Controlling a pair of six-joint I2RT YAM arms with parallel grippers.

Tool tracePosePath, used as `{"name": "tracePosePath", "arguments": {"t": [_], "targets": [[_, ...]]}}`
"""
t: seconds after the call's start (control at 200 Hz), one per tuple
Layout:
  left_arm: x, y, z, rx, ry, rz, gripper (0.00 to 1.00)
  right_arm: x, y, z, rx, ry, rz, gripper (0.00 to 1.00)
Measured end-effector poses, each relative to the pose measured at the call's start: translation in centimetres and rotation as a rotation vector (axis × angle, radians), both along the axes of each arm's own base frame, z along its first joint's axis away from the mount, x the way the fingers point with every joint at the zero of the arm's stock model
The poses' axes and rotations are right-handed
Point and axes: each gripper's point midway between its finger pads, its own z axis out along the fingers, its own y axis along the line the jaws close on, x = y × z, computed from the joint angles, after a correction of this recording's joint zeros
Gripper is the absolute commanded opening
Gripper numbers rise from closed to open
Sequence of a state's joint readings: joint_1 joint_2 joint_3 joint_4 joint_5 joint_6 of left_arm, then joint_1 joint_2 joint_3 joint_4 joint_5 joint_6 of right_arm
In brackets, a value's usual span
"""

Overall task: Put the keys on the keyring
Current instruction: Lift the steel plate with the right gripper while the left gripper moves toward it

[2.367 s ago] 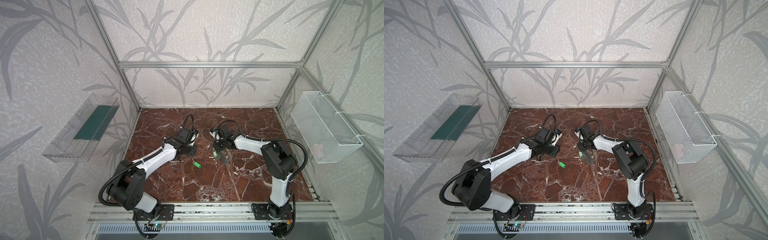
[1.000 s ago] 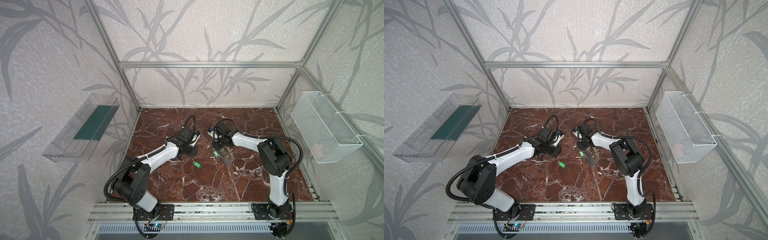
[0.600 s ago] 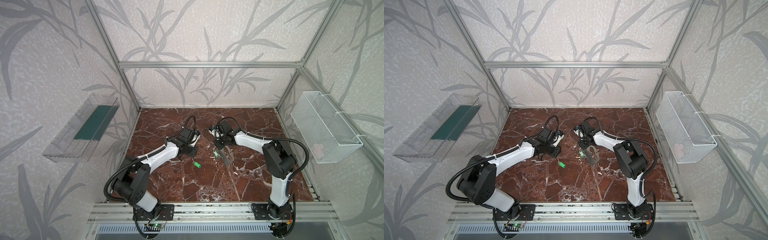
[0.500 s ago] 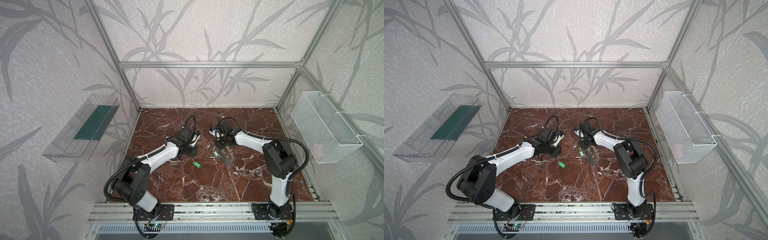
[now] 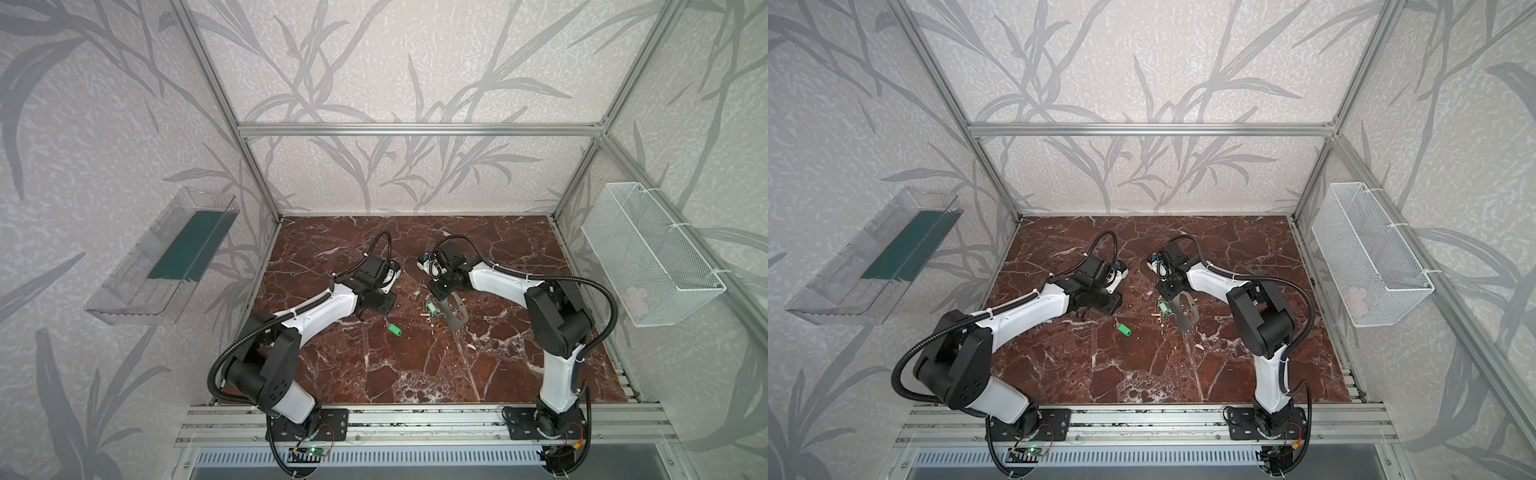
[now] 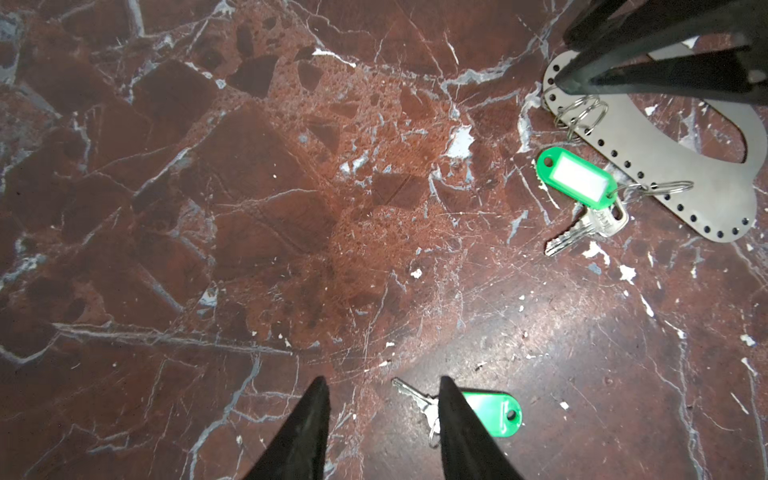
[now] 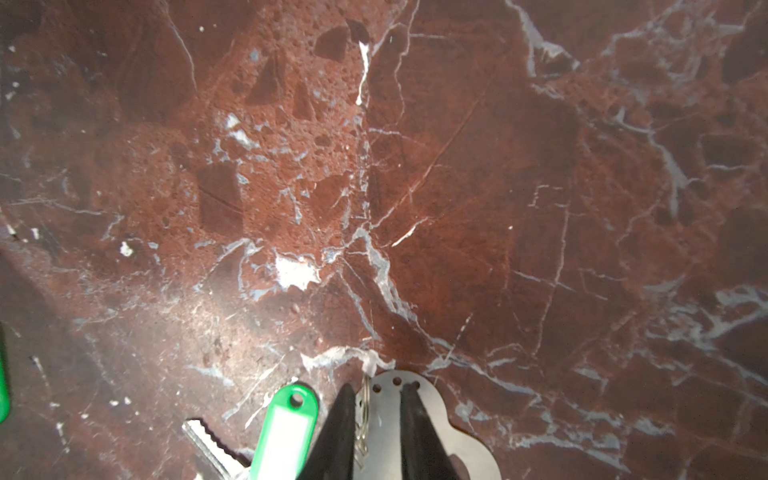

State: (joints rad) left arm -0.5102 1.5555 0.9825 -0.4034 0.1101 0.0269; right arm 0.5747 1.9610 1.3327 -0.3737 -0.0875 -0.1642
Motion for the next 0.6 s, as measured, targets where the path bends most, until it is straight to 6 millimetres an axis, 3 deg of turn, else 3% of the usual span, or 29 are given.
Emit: {"name": "tracePosePath", "arguments": {"t": [0.215, 0.485, 0.6], "targets": [[0.0, -0.1, 0.0, -0.001, 0.001, -0.007, 0.45, -0.1, -0.1, -0.6, -0.007, 0.015, -0.007, 0.20], [-0.1, -0.1, 0.0, -0.003, 0.002, -0.011, 0.45, -0.1, -0.2, -1.3, -0.019, 0.035, -0.015, 0.11], [-0.1, -0.1, 0.0, -0.002, 0.002, -0.011, 0.45, -0.4, -0.2, -1.5, -0.022, 0.048, -0.013, 0.15]]}}
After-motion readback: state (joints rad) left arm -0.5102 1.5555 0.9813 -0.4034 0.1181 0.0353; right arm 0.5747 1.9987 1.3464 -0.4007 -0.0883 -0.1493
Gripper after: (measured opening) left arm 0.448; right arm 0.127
